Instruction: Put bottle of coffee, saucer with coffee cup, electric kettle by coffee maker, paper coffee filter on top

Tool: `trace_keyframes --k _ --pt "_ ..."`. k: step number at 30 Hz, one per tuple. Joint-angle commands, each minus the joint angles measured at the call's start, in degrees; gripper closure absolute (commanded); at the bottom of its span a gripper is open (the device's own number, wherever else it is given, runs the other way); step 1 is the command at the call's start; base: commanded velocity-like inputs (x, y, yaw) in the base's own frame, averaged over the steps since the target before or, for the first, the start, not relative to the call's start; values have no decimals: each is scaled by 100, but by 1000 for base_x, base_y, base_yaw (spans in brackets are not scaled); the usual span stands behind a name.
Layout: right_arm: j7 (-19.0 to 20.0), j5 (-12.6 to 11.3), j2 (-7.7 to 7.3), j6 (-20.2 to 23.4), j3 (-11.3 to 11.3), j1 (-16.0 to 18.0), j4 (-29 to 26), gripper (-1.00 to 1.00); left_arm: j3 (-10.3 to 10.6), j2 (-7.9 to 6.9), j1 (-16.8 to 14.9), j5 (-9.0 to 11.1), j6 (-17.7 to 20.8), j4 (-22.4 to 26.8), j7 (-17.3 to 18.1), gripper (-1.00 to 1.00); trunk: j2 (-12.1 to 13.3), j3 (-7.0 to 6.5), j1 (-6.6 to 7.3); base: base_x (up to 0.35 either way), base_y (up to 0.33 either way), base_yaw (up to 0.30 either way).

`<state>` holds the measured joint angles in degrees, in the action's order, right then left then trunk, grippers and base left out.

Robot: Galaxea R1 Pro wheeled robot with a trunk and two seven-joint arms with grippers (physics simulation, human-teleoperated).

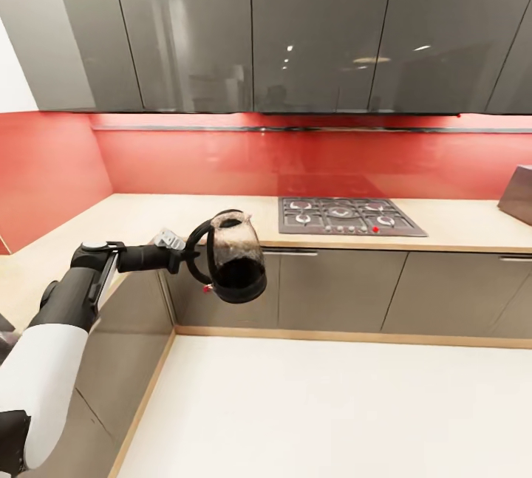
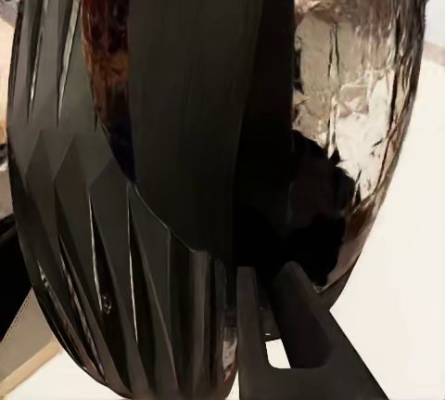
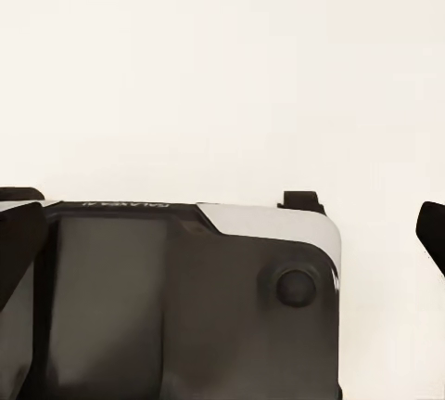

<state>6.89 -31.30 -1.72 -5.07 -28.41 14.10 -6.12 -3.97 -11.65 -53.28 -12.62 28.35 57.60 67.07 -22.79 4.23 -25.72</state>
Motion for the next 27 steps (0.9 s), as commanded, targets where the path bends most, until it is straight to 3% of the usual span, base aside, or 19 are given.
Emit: trace_keyframes --k 1,9,27 --pt "22 -60 -3 -20 -39 5 5 -100 -16 4 -7 -24 57 6 43 100 -13 12 -7 336 0 0" --pt "21 -60 -3 -20 -41 5 7 -100 -8 4 -7 -3 57 6 -227 100 -13 12 -7 320 -63 0" --pt "18 -58 15 -20 -42 5 5 -100 1 4 -7 -12 57 -55 -265 100 -13 12 -7 286 -149 28"
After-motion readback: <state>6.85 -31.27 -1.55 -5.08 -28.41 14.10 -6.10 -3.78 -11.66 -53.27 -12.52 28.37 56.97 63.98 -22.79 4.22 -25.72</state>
